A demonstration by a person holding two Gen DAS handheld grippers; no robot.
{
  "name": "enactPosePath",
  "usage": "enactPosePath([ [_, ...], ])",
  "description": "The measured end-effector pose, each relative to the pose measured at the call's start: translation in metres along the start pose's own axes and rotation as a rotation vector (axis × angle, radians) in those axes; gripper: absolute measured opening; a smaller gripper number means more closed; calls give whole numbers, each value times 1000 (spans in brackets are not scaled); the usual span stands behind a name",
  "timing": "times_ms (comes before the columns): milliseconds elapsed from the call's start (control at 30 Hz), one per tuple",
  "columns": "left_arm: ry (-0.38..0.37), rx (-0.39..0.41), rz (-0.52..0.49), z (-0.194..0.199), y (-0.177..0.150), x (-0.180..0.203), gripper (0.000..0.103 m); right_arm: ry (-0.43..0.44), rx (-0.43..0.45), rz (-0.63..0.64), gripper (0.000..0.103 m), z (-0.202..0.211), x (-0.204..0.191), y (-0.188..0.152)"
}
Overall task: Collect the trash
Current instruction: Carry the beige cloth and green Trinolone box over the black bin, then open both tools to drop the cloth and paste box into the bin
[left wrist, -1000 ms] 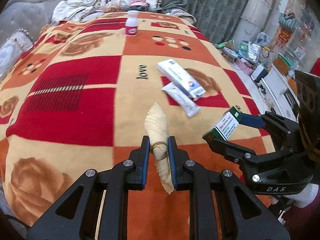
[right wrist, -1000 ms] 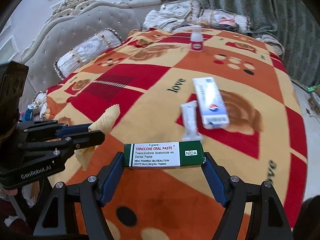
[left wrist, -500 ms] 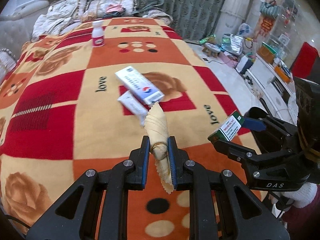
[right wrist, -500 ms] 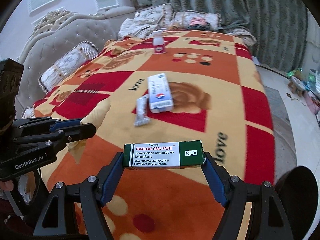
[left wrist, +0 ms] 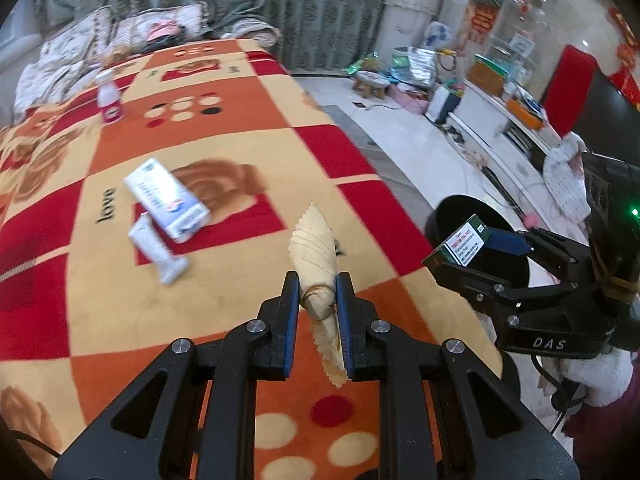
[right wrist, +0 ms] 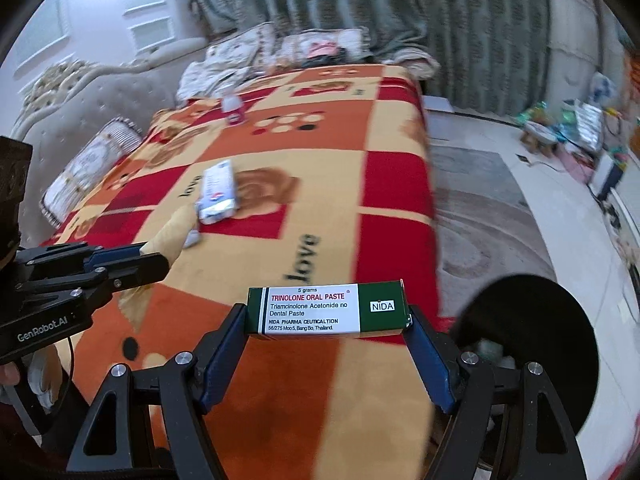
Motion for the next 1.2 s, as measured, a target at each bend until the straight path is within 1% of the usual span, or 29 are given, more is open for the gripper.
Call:
enactPosePath([
  [167,-35,-21,-41,-18,7,27,16,-45,-10,-69,75,3,43,-11],
  [333,-70,-36,-71,-37,14,52,16,-81,-22,-122,75,3,77,-23],
  [667,-178,-75,-99,-77,30,98,16,-163,-52,-198,75,0,140,-43],
  [800,-244,-92,-100,-92,34,117,16,-186,-72,-223,75,-4,159,-51],
  [967,-297,-104,-87,-109,39,134,16,-206,-93,-244,75,-8,175,-59],
  [1100,-324,-110,-90,-118,42,143,17,-231,-104,-255,75,-11,187,-64],
  [1133,-327,-109,-93,-120,43,146,18,-237,-107,-259,76,-12,191,-65],
  [1167,-332,-109,-94,-121,43,147,24,-245,-110,-263,77,-12,193,-66],
  [1200,-341,-109,-93,-121,44,148,29,-258,-116,-268,80,-12,198,-68],
])
Point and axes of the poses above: each gripper's, at about its wrist camera, not at the fingertips, and z roughly against the way its jaws point, x to its right, y to its top, the point moved 9 cm from there along -z, roughly the way its jaws point, and after that the axes turned 10 degrees about -y, right-handed, at the moved point
